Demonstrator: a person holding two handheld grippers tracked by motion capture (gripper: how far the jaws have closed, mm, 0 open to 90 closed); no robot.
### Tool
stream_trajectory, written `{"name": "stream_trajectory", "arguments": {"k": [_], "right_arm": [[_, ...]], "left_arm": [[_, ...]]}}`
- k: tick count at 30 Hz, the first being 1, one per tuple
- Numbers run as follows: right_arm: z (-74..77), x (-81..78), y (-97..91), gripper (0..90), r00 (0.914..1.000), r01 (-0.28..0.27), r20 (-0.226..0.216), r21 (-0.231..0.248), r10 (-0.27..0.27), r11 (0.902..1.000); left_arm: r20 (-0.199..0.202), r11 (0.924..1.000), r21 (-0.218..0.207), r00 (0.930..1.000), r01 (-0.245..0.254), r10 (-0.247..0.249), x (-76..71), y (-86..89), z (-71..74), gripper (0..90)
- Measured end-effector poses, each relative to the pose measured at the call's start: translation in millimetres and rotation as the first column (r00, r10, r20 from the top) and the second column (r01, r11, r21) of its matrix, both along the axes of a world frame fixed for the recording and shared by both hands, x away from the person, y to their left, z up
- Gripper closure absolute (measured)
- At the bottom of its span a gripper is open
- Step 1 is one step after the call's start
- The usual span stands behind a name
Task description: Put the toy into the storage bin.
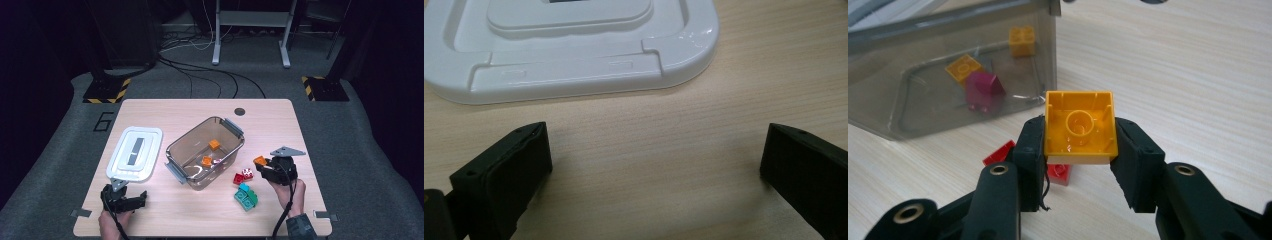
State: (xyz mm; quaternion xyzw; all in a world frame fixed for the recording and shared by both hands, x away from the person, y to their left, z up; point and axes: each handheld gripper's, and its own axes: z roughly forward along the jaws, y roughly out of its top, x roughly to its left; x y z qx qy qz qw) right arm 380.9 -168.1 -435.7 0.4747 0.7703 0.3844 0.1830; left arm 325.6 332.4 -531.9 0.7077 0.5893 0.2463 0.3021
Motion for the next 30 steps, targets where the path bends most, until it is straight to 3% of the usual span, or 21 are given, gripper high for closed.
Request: {"name": "stream_trajectory", "arguments": {"k": [30], "right_arm": [[54.6, 14.1, 21.5, 58.4, 0.9909, -0.056, 0.121, -0.023, 0.059, 0.9981]], "left_arm": [[0.0, 1.0, 0.0, 1.0, 0.0, 0.0, 0.0, 0.0, 0.0, 0.0]]}}
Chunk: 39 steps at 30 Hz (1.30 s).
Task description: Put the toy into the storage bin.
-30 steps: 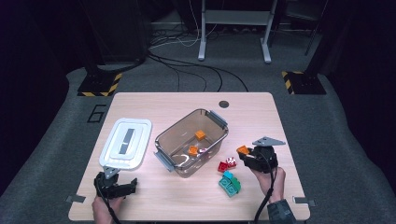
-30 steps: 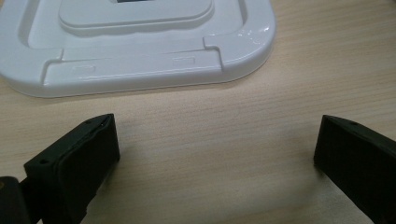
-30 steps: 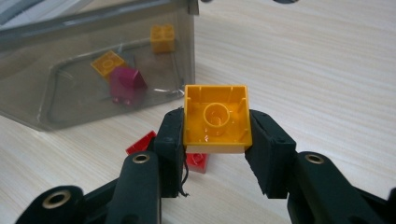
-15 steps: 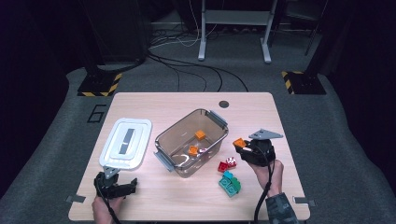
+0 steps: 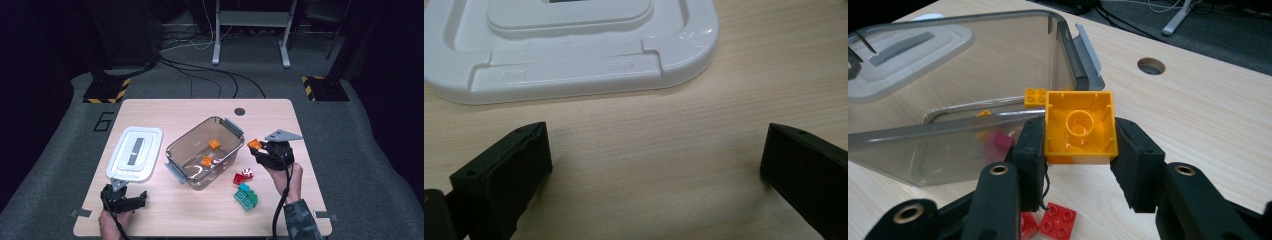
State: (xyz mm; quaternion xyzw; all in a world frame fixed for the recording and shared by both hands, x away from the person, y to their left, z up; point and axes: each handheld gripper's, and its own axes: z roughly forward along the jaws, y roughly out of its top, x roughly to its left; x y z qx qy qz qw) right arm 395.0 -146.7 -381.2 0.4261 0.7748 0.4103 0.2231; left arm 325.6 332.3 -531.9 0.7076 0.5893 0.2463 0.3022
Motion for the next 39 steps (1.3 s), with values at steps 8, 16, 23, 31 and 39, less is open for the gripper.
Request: {"name": "stream_trajectory", "arguments": {"k": [8, 16, 23, 31, 39], "right_arm": [[13.2, 6.4, 7.7, 58.4, 0.9995, -0.014, 0.029, -0.011, 0.014, 0.9998], [26.6, 15.7, 21.0, 58.4, 0.9977, -0.04, 0.053, -0.022, 0.041, 0.999], [33.9, 25.9, 33.8, 58.4, 0.9957, -0.072, 0.057, -0.019, 0.073, 0.9972], [34.3, 36.3, 49.7, 58.4, 0.9936, -0.103, 0.044, -0.018, 0.104, 0.9945], [29.5, 43.6, 62.2, 58.4, 0.9916, -0.128, 0.017, -0.015, 0.128, 0.9917]], "left_arm": [[0.0, 1.0, -0.001, 1.0, 0.001, -0.001, 0.0, 0.0, 0.0, 0.0], [-0.001, 1.0, -0.001, 1.0, 0.001, -0.001, 0.0, 0.0, 0.0, 0.0], [0.0, 1.0, -0.001, 1.0, 0.001, -0.001, 0.0, 0.0, 0.0, 0.0], [0.0, 1.0, -0.001, 1.0, 0.001, -0.001, 0.0, 0.0, 0.0, 0.0], [0.0, 1.0, -0.001, 1.0, 0.001, -0.001, 0.0, 0.0, 0.0, 0.0]]}}
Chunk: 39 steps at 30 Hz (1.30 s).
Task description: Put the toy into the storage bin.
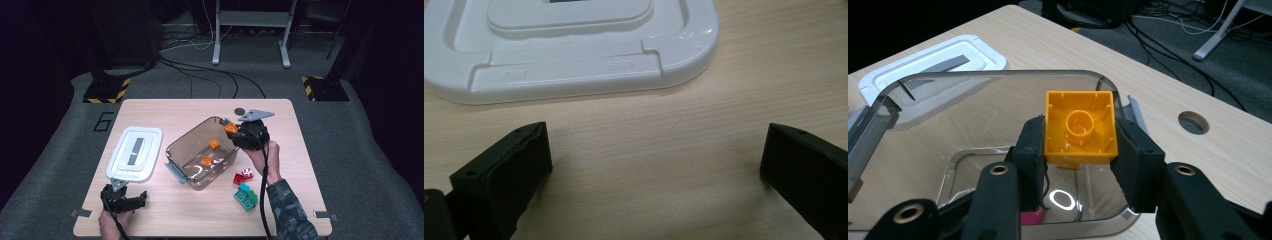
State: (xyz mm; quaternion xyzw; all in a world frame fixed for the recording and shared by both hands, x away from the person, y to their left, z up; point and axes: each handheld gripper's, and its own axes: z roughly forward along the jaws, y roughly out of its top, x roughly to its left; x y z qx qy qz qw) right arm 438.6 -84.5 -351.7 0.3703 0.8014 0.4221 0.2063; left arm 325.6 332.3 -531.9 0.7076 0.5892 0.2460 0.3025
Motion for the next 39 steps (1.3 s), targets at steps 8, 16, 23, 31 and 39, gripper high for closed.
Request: {"name": "stream_trajectory", "arguments": {"k": [8, 16, 23, 31, 39], "right_arm": [[-11.1, 5.6, 12.3, 58.4, 0.999, -0.031, -0.034, -0.014, 0.031, 0.9994], [-22.0, 9.0, 25.1, 58.3, 0.9963, -0.055, -0.067, -0.033, 0.053, 0.998], [-26.4, 11.7, 31.6, 58.3, 0.9942, -0.07, -0.086, -0.048, 0.065, 0.9964], [-28.6, 11.2, 35.1, 40.6, 0.9924, -0.065, -0.108, -0.057, 0.059, 0.9962], [-24.1, -1.0, 20.3, 16.0, 0.9961, -0.052, -0.073, -0.032, 0.05, 0.9981]], "left_arm": [[0.0, 1.0, 0.0, 1.0, 0.0, 0.0, 0.0, 0.0, 0.0, 0.0], [0.0, 1.0, 0.0, 1.0, 0.0, 0.0, 0.0, 0.0, 0.0, 0.0], [0.0, 1.0, 0.0, 1.0, 0.0, 0.0, 0.0, 0.0, 0.0, 0.0], [0.0, 1.0, 0.0, 1.0, 0.0, 0.0, 0.0, 0.0, 0.0, 0.0], [0.0, 1.0, 0.0, 1.0, 0.0, 0.0, 0.0, 0.0, 0.0, 0.0]]}}
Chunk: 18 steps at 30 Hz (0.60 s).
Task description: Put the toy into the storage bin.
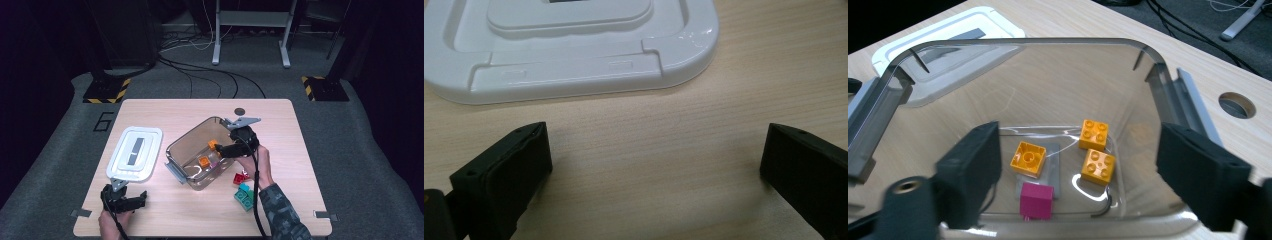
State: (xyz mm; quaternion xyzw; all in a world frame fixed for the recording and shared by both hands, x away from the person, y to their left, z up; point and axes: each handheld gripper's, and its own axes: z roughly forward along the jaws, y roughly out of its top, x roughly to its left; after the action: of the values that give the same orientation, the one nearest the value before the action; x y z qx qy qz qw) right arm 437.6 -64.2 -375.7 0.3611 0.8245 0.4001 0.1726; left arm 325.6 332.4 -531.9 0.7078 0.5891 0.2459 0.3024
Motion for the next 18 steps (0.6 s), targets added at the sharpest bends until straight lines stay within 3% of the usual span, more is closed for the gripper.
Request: {"name": "stream_trajectory", "arguments": {"k": [11, 18], "right_arm": [[-7.4, -22.1, -34.7, 2.9, 0.998, 0.063, 0.01, 0.027, -0.063, 0.9977], [-27.1, -29.1, -55.9, 0.0, 0.9907, 0.134, -0.029, 0.02, -0.133, 0.9908]], "left_arm": [[0.0, 1.0, 0.001, 1.0, -0.001, 0.001, 0.0, 0.0, 0.0, 0.0], [0.0, 1.0, 0.001, 1.0, -0.001, 0.001, 0.0, 0.0, 0.0, 0.0]]}}
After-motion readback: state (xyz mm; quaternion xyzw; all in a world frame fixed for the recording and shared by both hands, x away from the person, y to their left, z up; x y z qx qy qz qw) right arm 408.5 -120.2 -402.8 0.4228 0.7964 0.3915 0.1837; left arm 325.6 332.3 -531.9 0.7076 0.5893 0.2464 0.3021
